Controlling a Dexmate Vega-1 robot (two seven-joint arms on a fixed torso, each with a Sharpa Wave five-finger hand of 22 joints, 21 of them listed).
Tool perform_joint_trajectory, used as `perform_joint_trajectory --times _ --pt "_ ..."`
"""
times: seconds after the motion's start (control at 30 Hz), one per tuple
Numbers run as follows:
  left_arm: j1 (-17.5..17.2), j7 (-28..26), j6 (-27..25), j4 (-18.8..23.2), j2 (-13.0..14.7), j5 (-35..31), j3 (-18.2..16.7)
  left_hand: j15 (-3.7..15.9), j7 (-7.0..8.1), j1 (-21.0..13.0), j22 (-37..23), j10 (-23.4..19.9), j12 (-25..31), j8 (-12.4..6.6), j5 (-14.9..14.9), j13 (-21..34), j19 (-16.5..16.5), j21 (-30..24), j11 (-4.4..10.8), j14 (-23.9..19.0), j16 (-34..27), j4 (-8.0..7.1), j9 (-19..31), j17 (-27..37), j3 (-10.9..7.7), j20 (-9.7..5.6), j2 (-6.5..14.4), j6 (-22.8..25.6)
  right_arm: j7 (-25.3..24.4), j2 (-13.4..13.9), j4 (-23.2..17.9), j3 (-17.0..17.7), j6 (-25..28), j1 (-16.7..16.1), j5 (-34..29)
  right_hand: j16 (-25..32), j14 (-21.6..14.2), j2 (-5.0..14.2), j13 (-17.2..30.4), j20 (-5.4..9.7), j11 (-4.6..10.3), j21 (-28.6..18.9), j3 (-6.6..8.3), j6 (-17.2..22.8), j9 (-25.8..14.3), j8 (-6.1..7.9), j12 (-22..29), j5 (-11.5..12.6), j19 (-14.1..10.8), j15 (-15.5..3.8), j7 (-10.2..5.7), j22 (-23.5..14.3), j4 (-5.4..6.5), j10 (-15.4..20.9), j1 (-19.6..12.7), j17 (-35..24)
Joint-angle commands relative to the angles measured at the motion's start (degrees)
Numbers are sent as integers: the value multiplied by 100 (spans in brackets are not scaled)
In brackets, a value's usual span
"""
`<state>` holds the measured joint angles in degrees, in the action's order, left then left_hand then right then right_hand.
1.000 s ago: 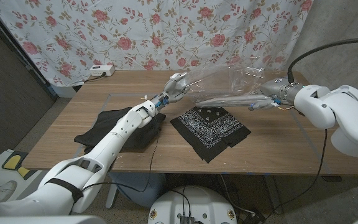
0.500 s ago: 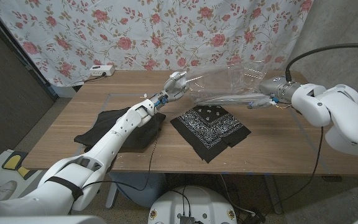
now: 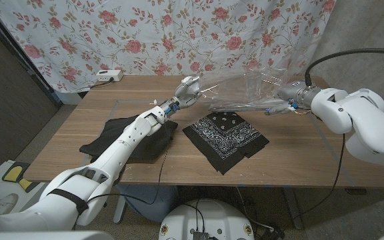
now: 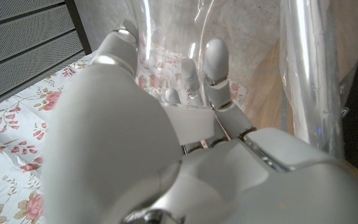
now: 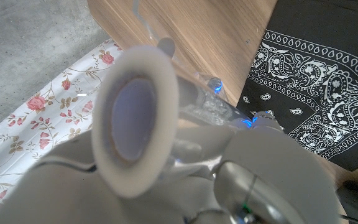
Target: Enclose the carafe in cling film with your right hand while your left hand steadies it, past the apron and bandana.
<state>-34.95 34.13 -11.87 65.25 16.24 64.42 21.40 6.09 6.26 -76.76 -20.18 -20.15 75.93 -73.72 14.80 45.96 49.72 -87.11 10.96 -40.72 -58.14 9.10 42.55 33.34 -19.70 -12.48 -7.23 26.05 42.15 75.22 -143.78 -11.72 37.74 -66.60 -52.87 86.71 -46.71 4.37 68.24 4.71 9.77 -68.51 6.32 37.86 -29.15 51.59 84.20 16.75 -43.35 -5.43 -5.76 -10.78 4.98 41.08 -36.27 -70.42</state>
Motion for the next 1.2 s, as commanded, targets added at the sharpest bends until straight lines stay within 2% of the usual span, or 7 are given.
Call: perform_joint_trajectory --times 0.03,0.53,0.97,1.2 --pt "-128 112 154 171 45 95 -154 117 -66 -1484 -29 -61 -45 -864 -40 -64 -48 5 -60 -223 -2664 42 -50 72 -49 -28 1535 26 198 -208 43 -54 -64 79 -255 34 -5 397 274 192 75 -57 17 156 -6 24 565 -19 43 -684 -179 -12 -40 140 -335 -8" --pt "-307 -180 462 402 129 202 -523 106 -84 -1495 -20 -72 -49 -873 -55 -101 -75 -32 -89 -242 -2627 40 -60 69 -50 -28 1532 19 126 -170 18 260 120 -277 -231 36 -10 395 275 190 75 -69 11 153 15 40 565 -26 42 -685 -195 -11 -36 145 -338 -9" --pt "-461 79 347 743 232 246 -458 130 -64 -1481 0 -57 -27 -918 -65 -78 -91 -48 -62 -236 -2612 31 -11 92 -39 -28 1532 9 111 -94 -100 319 295 -378 -382 39 -16 395 275 189 74 -79 7 154 21 60 566 -31 42 -685 -201 -11 -33 149 -340 -9" --pt "-561 164 278 904 319 284 -456 129 -59 -1480 -2 -81 -31 -919 -65 -104 -94 -61 -64 -236 -2602 33 -20 97 -40 -28 1535 10 189 -99 -85 274 323 -303 -442 41 -20 394 276 189 74 -84 4 153 31 66 567 -33 42 -685 -189 -10 -30 150 -340 -10"
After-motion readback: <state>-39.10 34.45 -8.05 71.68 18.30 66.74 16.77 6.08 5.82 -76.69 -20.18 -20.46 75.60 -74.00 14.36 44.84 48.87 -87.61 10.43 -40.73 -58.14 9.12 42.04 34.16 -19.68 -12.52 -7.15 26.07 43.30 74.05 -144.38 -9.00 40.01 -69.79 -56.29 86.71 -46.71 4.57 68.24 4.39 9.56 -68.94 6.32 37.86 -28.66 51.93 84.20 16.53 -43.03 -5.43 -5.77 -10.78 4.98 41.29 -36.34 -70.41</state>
